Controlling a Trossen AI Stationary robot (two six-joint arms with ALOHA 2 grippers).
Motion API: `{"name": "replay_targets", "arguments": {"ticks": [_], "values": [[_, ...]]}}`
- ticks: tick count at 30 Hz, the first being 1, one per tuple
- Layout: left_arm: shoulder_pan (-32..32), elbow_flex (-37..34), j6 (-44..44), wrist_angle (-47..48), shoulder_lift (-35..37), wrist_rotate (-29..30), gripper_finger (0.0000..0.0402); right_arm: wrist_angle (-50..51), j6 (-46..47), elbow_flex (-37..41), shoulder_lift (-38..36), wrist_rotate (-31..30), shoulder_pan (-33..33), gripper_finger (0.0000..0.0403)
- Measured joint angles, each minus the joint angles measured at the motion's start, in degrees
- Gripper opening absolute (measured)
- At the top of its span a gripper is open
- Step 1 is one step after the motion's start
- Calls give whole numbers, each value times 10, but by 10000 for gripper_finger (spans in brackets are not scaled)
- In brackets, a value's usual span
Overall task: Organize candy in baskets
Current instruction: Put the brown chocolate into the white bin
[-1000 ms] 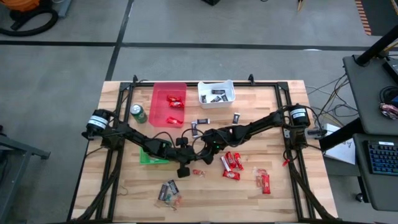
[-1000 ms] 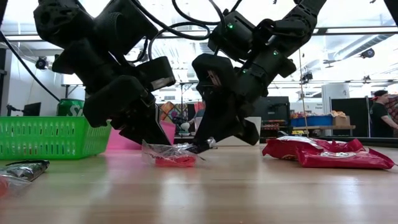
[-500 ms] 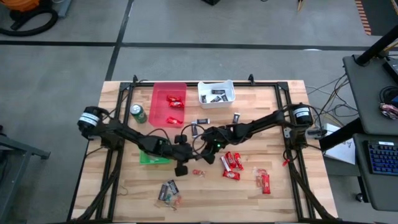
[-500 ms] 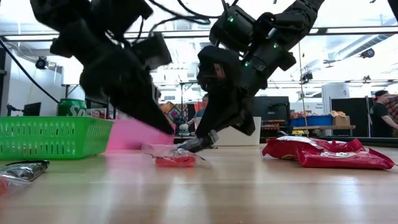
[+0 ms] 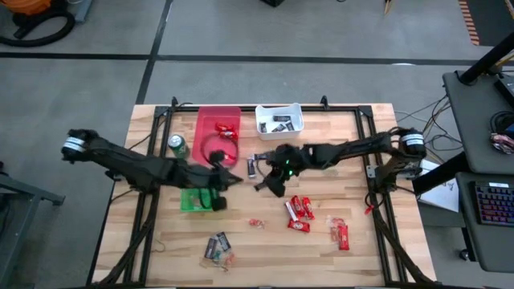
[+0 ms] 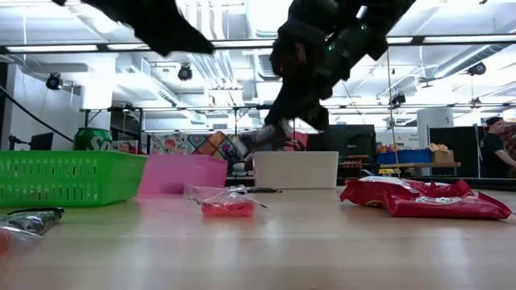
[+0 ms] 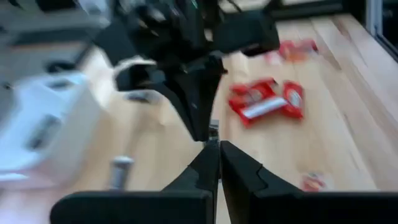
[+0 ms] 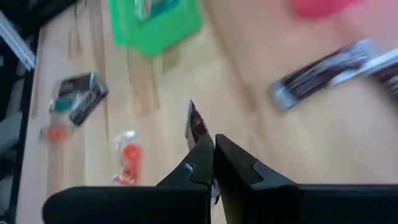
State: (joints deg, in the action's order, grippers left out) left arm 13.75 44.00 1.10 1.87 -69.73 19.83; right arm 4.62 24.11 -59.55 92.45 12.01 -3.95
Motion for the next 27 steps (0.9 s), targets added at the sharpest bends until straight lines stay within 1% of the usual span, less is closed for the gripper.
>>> {"name": "replay_targets", "arguments": {"ticks": [3,6,9,12,17,22,25,27], "values": [[-17,3,-28,29,60,14,0,3,-28,-1,-28,-1,-33,8],[-46,4,-59,61,115,14,0,5,-66,0,-50,-1,-75,8],[-90,4,-80,95,158,15,0,-8,-101,-1,-61,-2,-125,8],[-142,4,-103,119,186,14,0,-10,-137,-8,-62,-3,-184,8],[-222,3,-140,157,210,2,0,-33,-191,-18,-53,-2,-285,8],[-275,3,-156,193,220,2,0,-38,-254,-20,-51,-2,-366,8],[-296,3,-127,203,227,2,0,-42,-252,-20,-51,-1,-396,8],[-304,3,-80,202,230,4,0,-45,-249,-20,-51,0,-407,8]]}}
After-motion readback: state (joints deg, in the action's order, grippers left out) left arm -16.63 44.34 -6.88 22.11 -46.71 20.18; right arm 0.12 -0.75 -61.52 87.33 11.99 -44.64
